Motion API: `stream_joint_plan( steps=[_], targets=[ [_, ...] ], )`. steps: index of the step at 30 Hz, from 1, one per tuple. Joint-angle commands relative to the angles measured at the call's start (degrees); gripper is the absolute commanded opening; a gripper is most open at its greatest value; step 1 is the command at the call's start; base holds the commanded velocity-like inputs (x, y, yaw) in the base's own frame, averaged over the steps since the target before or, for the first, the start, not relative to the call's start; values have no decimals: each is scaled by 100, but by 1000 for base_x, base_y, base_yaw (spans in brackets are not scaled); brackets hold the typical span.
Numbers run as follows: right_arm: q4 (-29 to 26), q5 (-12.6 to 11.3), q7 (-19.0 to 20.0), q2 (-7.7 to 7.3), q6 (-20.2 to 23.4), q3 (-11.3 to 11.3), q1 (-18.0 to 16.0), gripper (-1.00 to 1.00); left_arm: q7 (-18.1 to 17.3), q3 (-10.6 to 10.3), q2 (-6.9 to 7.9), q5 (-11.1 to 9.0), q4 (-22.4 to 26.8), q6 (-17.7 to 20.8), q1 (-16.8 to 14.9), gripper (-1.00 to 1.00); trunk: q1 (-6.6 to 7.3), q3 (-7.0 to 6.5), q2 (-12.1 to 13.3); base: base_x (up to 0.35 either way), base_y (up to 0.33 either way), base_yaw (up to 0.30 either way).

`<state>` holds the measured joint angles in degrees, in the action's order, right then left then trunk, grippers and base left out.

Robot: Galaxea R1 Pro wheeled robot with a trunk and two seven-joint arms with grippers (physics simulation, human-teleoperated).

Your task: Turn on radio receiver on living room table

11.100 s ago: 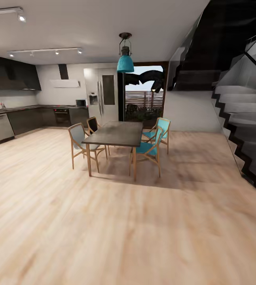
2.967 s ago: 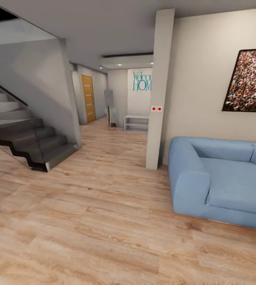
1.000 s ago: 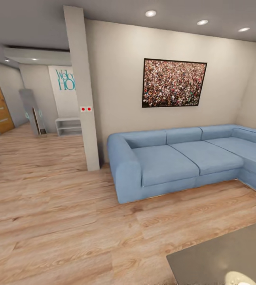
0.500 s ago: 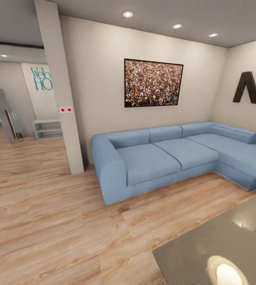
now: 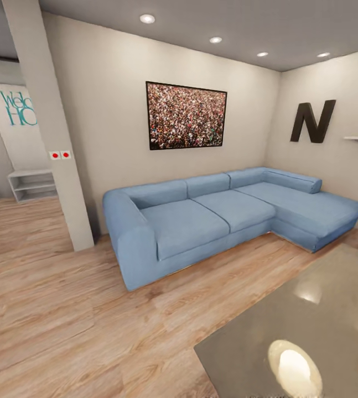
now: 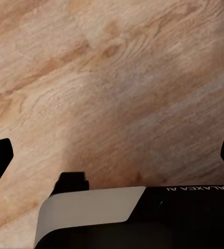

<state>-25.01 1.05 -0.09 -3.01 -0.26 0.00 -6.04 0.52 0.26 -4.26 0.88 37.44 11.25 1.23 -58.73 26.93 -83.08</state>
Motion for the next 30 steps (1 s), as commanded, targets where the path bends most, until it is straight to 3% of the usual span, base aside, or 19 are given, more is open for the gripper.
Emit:
stream_joint_plan(
  steps=[1,20,30],
  targets=[
    [0,0,0,1,0,0,-1,100,0,0,1,0,0,0,2,100,0,0,0,0,0,-278],
    [3,0,0,2,0,0,0,100,0,0,-1,0,-82,0,0,100,0,0,0,0,-2,-278],
    [-1,0,0,2,0,0,-1,100,8,0,4,0,-96,0,4,100,0,0,0,-69,-134,-278]
  ],
)
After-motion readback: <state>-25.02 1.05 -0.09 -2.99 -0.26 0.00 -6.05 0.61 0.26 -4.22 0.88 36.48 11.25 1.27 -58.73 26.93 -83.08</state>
